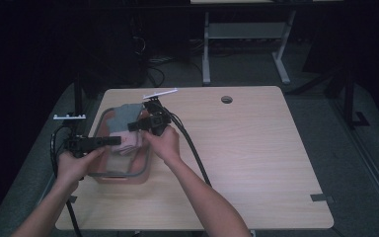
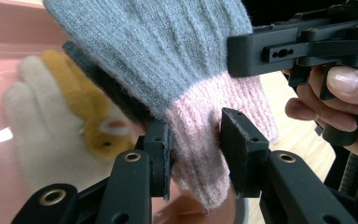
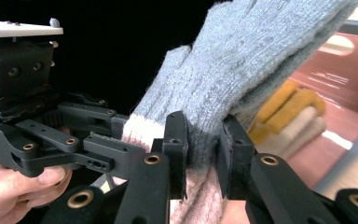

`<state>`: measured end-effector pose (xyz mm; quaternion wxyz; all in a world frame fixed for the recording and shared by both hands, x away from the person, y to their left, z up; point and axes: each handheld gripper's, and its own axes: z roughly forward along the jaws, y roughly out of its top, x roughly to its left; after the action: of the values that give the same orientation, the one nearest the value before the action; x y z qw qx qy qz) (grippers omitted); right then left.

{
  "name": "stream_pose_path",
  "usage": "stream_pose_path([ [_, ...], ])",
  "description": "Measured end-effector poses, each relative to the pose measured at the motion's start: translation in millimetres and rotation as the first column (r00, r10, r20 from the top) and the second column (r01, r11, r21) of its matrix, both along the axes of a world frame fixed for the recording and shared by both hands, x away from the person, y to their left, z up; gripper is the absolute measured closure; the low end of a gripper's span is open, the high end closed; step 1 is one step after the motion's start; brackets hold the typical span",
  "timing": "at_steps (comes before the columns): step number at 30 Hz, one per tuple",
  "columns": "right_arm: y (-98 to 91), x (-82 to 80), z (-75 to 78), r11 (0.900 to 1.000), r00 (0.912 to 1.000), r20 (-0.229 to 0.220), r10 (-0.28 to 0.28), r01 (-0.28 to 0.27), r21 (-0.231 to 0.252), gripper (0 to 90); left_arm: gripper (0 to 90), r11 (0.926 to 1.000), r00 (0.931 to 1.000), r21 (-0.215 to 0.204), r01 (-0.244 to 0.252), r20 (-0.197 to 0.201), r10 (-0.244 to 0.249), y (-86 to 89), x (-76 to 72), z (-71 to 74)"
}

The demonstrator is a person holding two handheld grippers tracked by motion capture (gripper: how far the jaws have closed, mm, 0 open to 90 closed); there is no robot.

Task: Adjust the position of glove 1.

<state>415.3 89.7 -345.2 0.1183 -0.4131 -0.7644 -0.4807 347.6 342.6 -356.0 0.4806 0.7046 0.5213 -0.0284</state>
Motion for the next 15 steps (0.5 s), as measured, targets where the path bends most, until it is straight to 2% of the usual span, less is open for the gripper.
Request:
stream_pose_path([
  [9,17.4,1.6,-12.3,1.0,0.9996,-0.027,0.004,-0.003,0.005,75.6,63.9,0.9995,0.9992,-0.002,-0.033,-0.024,0.033,13.8,-2.9,-11.4],
  [15,29.7,1.2,-21.4,1.0,0.9989,-0.046,0.006,-0.005,0.008,75.6,63.9,0.9989,0.998,0.016,-0.044,-0.045,0.045,24.5,-5.0,-16.7],
])
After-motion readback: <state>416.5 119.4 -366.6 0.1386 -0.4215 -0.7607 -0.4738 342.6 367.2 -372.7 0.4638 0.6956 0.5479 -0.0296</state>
